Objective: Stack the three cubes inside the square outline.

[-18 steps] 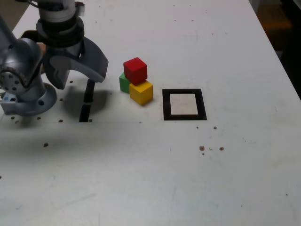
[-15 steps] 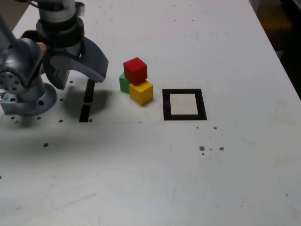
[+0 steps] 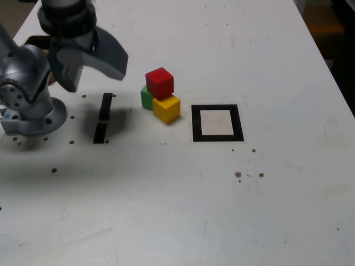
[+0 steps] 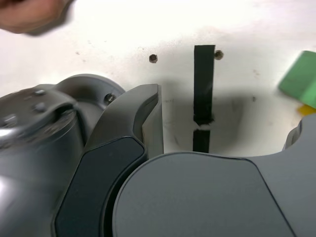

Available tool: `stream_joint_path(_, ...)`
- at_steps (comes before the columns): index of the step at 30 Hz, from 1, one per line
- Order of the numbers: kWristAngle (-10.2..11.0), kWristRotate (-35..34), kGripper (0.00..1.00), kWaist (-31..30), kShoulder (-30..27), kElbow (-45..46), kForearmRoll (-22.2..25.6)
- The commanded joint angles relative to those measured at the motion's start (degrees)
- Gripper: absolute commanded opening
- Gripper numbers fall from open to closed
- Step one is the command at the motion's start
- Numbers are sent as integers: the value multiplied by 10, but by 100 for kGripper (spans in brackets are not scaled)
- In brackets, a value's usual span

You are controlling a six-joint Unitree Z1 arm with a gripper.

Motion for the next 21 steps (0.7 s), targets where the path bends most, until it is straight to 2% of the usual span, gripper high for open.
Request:
stream_joint_path(1,2,0,97,-5,-2,-57,39)
stream_joint_path(6,29,5,97,-11,21,-215,144)
stream_joint_path(9,44,9,97,-11,66,-314,192)
stream_joint_path(12,47,3,97,-11,117,-385,219)
stream_joint_path(16,28,-46,96,-3,185,-415,213)
stream_joint_path(21,7,-139,93,11,188,-347,150)
